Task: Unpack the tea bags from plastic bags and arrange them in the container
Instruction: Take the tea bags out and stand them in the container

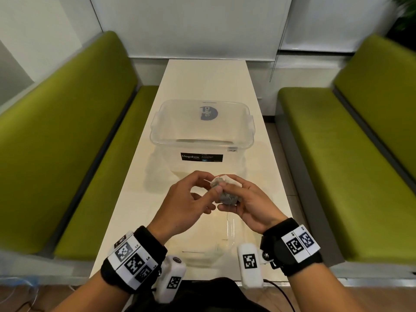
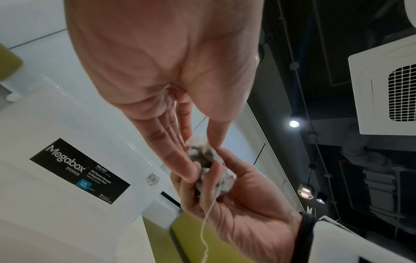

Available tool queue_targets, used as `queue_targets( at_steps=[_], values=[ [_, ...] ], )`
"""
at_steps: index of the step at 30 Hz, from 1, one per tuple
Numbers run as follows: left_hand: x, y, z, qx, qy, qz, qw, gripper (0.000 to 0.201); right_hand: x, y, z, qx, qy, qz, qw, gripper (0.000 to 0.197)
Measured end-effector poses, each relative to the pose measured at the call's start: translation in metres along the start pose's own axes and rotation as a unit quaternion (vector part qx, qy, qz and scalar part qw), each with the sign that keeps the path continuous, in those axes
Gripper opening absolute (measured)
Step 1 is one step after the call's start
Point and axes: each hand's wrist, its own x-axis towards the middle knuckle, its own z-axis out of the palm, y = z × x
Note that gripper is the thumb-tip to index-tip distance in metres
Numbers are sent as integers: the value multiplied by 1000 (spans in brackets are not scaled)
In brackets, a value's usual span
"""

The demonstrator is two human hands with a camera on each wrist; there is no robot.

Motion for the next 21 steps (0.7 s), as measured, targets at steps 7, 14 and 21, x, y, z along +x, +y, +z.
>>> queue_targets(
  at_steps=[7, 14, 21],
  values=[
    [8, 0, -17, 51, 3, 28, 998, 5, 2, 3, 4, -6, -11, -2, 1000, 31],
    [13, -4, -22, 12, 5, 12, 1000, 7, 4, 7, 16, 37, -3, 10, 999, 32],
    [16, -6, -32, 3, -3, 10, 1000, 5, 6, 10, 17, -5, 39, -12, 999, 32]
  ],
)
